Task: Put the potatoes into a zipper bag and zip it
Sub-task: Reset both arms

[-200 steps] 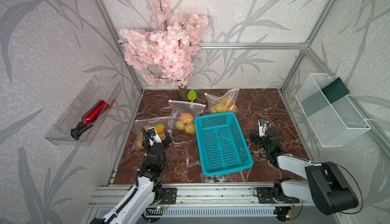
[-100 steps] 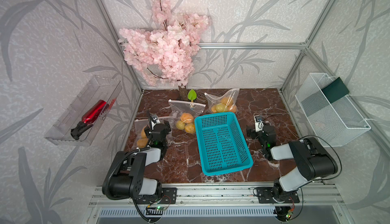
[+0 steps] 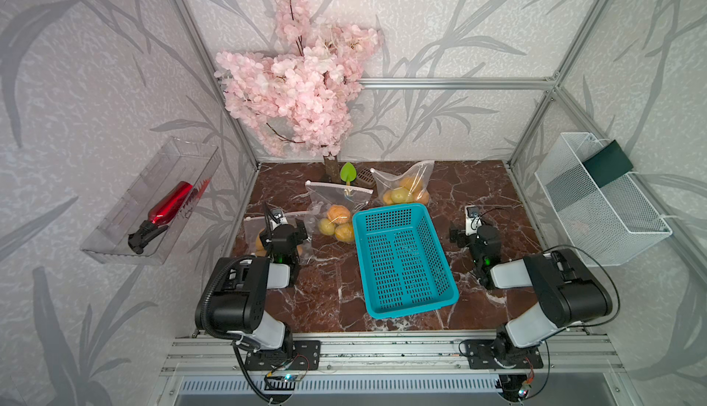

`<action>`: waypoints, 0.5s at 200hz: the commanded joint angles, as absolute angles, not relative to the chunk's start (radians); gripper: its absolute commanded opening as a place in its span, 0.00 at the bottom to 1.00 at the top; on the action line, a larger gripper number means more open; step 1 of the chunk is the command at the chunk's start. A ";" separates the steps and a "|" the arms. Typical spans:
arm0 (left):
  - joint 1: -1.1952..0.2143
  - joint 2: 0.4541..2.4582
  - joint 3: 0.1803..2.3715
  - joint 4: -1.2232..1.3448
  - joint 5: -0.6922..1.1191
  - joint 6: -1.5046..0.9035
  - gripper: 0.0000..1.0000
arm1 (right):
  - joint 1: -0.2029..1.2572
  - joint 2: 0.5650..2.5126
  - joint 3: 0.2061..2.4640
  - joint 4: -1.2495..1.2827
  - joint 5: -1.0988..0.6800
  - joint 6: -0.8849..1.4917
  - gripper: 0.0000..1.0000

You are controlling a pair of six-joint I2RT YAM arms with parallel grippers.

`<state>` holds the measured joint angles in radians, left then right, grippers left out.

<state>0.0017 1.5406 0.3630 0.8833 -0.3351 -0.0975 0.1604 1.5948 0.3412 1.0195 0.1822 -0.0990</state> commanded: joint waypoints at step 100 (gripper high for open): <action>0.002 1.522 0.387 0.847 -0.296 -0.094 0.99 | 0.161 1.594 0.356 1.030 0.197 -0.092 0.99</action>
<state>0.0017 1.5379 0.3714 0.8417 -0.3019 -0.0978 0.1608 1.5948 0.3412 1.0199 0.1837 -0.0986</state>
